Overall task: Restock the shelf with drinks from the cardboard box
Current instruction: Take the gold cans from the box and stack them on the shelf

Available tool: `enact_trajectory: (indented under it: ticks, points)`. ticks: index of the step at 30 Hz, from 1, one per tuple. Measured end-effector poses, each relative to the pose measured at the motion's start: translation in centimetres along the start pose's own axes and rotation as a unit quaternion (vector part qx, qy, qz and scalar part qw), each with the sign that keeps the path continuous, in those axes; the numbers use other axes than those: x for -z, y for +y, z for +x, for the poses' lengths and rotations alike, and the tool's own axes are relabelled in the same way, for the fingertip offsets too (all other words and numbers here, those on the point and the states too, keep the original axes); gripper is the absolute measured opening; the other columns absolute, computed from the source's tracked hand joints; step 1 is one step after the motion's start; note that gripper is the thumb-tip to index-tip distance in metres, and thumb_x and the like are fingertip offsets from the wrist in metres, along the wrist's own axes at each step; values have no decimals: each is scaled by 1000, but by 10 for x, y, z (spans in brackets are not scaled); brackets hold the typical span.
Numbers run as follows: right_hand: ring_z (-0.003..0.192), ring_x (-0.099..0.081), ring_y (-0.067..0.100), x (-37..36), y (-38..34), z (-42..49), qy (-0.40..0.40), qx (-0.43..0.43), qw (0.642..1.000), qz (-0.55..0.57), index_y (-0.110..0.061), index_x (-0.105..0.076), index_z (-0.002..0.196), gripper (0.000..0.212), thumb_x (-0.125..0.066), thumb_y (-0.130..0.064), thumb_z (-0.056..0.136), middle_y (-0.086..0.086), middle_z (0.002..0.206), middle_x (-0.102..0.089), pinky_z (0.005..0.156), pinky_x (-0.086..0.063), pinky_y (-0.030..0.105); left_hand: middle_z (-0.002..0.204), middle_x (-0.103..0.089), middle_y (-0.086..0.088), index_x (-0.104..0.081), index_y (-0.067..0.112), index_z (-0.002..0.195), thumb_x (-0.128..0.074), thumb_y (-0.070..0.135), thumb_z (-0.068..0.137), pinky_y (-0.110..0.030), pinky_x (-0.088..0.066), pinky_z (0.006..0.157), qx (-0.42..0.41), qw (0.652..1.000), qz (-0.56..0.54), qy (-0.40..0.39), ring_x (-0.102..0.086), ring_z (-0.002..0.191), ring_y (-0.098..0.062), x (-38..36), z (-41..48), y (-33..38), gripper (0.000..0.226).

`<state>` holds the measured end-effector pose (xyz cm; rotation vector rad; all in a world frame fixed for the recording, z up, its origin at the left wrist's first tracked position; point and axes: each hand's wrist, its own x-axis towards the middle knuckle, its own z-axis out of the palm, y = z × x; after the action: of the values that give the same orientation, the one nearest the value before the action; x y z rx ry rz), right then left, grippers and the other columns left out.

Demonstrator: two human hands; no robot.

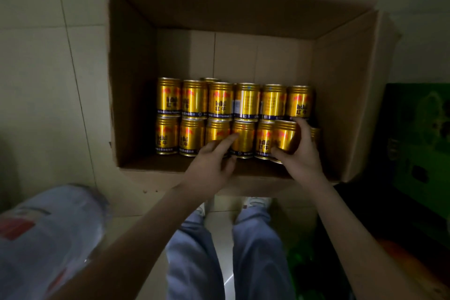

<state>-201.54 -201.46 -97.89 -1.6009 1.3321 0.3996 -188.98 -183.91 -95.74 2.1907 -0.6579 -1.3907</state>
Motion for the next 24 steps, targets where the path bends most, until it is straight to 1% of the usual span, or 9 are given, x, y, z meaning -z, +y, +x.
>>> enact_trajectory:
  ticks: [3, 7, 9, 12, 14, 16, 18, 20, 24]
  points:
    - [122, -46, 12, -7, -23, -13, -104, 40, 987, 118, -43, -28, 140, 86, -76, -8, 79, -7, 141, -39, 88, -46, 21, 140, -46, 1, -26, 48, 144, -52, 37, 96, -22, -38, 97, 30, 986, -160, -28, -47, 122, -9, 8, 13, 19, 56]
    - [130, -40, 2, -31, -51, -25, -201, 77, 963, 164, -50, -22, 142, 89, -75, -12, 81, -15, 149, -30, 97, -42, 18, 121, -53, 22, -24, 50, 142, -61, 33, 91, -26, -45, 97, 82, 927, -365, -40, -54, 107, 2, 21, 28, 31, 65]
    - [125, -36, -14, -38, -57, -25, -251, 70, 952, 163, -56, -13, 142, 93, -73, -17, 83, -24, 148, -26, 94, -38, 8, 117, -57, 15, -29, 47, 139, -65, 28, 89, -29, -48, 96, 94, 918, -385, -25, -58, 107, -4, 28, 34, 24, 65]
    - [137, -30, 4, -31, -58, -15, -322, 61, 940, 93, -61, -10, 140, 84, -66, -34, 83, -11, 155, -24, 107, -34, 26, 121, -56, 7, -32, 42, 137, -67, 34, 86, -29, -48, 95, 121, 923, -366, -9, -57, 111, -11, 31, 33, 10, 62]
    - [140, -24, 13, -19, -53, 3, -265, 70, 961, -22, -51, -15, 146, 72, -59, -38, 90, -7, 156, -23, 108, -28, 31, 120, -57, 5, -33, 42, 137, -69, 41, 83, -33, -49, 95, 143, 936, -320, 0, -58, 109, -14, 29, 32, 2, 66]
    - [143, -19, 23, -4, -45, 27, -96, 93, 976, -170, -39, -14, 151, 72, -57, -34, 93, 3, 157, -21, 110, -25, 40, 118, -58, 5, -33, 41, 139, -71, 44, 80, -37, -50, 97, 162, 941, -295, -1, -59, 107, -15, 27, 33, -4, 70]
    - [144, -12, 32, 10, -38, 51, 40, 90, 971, -216, -33, -7, 153, 81, -61, -28, 92, 12, 157, -16, 113, -22, 47, 117, -58, 7, -32, 39, 141, -72, 42, 81, -37, -47, 99, 174, 934, -312, -13, -58, 107, -13, 26, 37, -5, 73]
    - [145, -8, 35, 18, -31, 75, 38, 46, 979, -196, -37, 2, 152, 92, -65, -25, 90, 14, 160, -4, 113, -20, 51, 115, -56, 10, -32, 37, 141, -70, 36, 83, -31, -46, 97, 180, 921, -344, -36, -55, 106, -10, 24, 42, -3, 70]
    - [144, -17, 35, 30, -20, 108, -87, -17, 977, -193, -39, 1, 151, 103, -74, -21, 82, 11, 160, 7, 112, -26, 46, 118, -50, 8, -29, 40, 140, -67, 30, 86, -20, -40, 78, 179, 915, -354, -70, -49, 102, -5, 15, 50, 6, 68]
